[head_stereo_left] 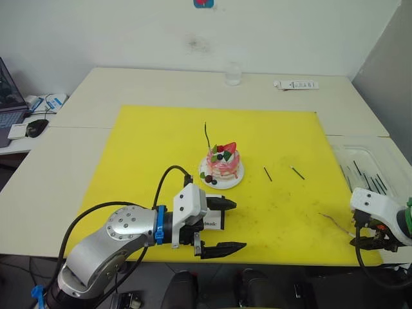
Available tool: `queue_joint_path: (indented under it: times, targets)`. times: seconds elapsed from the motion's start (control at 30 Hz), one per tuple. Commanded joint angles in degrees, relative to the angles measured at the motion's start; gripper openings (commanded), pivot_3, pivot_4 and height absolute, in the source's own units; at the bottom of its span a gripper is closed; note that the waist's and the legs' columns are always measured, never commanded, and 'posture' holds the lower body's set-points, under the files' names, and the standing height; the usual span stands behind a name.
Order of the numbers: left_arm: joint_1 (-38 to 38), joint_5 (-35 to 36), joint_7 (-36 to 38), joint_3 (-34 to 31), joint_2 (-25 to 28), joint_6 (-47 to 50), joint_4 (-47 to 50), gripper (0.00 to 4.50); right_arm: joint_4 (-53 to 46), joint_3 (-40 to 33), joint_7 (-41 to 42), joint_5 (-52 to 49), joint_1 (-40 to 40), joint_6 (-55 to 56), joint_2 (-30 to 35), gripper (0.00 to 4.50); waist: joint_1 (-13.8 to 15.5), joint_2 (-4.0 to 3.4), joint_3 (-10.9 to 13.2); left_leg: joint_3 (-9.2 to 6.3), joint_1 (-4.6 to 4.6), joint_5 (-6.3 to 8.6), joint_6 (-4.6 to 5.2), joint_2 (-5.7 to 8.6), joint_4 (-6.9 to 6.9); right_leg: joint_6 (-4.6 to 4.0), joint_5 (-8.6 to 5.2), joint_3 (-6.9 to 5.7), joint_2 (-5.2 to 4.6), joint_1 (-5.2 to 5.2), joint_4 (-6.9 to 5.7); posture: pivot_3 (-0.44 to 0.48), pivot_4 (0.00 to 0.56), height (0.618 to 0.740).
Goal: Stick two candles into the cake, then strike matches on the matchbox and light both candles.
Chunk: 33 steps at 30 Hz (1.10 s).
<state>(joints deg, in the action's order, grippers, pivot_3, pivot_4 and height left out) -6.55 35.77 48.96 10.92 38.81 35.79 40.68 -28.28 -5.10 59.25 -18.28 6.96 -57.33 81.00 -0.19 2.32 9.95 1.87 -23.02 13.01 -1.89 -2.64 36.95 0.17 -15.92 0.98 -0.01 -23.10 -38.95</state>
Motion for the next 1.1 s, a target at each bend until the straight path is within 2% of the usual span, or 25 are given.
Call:
queue_joint_path:
  times: [0.03, 0.1, 0.2, 0.37, 0.5, 0.63, 0.83, 0.93, 1.03, 1.1]
  targets:
    - [0.4, -0.5, -0.2, -0.1, 0.2, -1.3, 2.4, 4.5, 1.6, 2.7, -0.4, 1.4, -2.8, 1.4, 0.1, 2.68, 0.0, 0.0, 0.0, 0.0, 0.0, 0.0, 0.0, 0.0, 0.0, 0.0, 0.0, 0.0, 0.0, -0.01, 0.0, 0.0, 0.15, 0.74]
    - [0.6, -0.7, -0.2, 0.0, 0.1, -1.5, 2.4, 4.5, 2.3, 4.4, -0.4, 1.6, -4.3, 1.8, -0.3, 2.68, 0.0, 0.0, 0.0, -0.02, 0.0, 0.0, 0.0, -0.01, 0.0, 0.0, 0.0, -0.01, 0.0, -0.01, 0.0, 0.0, 0.15, 0.74]
    - [1.2, -1.3, 0.0, 0.2, 0.2, -2.0, 2.3, 4.5, 2.9, 6.1, -0.6, 1.8, -6.3, 1.5, -1.2, 1.85, -0.1, -0.01, 0.0, 0.0, 0.01, 0.0, 0.0, -0.02, 0.0, 0.0, 0.0, 0.01, 0.0, -0.01, -0.01, 0.0, 0.15, 0.74]
    - [1.9, -2.1, 0.3, 0.5, 0.2, -2.9, 2.0, 4.5, 2.9, 7.3, -0.5, 2.0, -6.8, 1.5, -1.0, 0.05, -0.1, -0.01, 0.0, -0.01, 0.02, 0.0, 0.0, -0.03, 0.0, 0.0, 0.01, -0.01, 0.0, 0.0, -0.02, 0.0, 0.15, 0.74]
    - [2.3, -2.8, 0.7, 0.6, 0.2, -3.5, 1.7, 4.5, 2.4, 6.7, -0.3, 1.6, -6.8, 1.3, -0.8, 0.02, -0.1, -0.01, 0.0, -0.01, 0.01, 0.0, 0.0, -0.03, 0.0, 0.0, 0.0, -0.01, 0.0, 0.0, -0.02, 0.0, 0.15, 0.74]
    - [2.7, -3.5, 1.3, 0.1, 0.5, -4.4, 1.1, 4.5, 2.2, 3.0, 0.7, -0.7, -7.9, 0.2, -0.8, 0.02, -0.1, -0.01, 0.0, -0.01, 0.01, 0.0, 0.0, -0.04, 0.0, 0.0, 0.0, -0.01, -0.01, 0.0, -0.02, 0.0, 0.15, 0.74]
    - [3.6, -1.9, 0.2, -4.0, 0.6, -4.6, -0.2, 4.5, 0.7, -5.5, 2.3, -10.7, -16.6, -5.2, -5.8, 0.02, -0.2, -0.09, 0.0, -0.01, 0.03, 0.0, 0.0, -0.05, 0.0, 0.0, 0.01, 0.0, 0.0, -0.02, -0.05, 0.0, 0.15, 0.74]
    - [4.6, 0.4, -1.6, -8.1, 0.1, -3.4, -0.4, 4.5, -1.2, -9.1, -0.5, -17.9, -23.9, -7.8, -14.0, 0.02, -0.2, -0.05, 0.0, -0.06, 0.01, 0.0, 0.0, -0.08, 0.0, 0.0, 0.01, -0.04, 0.02, -0.02, -0.04, 0.0, 0.15, 0.74]
    - [5.5, 2.3, -4.5, -12.5, -1.1, -3.1, -0.7, 4.5, -2.2, -10.3, -11.6, -23.5, -33.6, -12.5, -30.1, 0.02, -0.6, -0.01, 0.0, -0.04, 0.01, 0.0, 0.0, -0.08, -0.01, 0.0, 0.02, -0.01, 0.02, -0.02, -0.04, 0.0, 0.15, 0.74]
    - [4.9, 4.4, -6.7, -14.8, -2.1, -2.0, -0.5, 4.5, -2.8, -9.3, -17.4, -22.3, -35.5, -8.6, -38.6, 0.02, -0.8, 0.0, 0.0, -0.07, 0.01, 0.0, 0.0, -0.09, -0.01, 0.01, 0.04, -0.01, 0.04, -0.03, -0.1, 0.0, 0.15, 0.74]
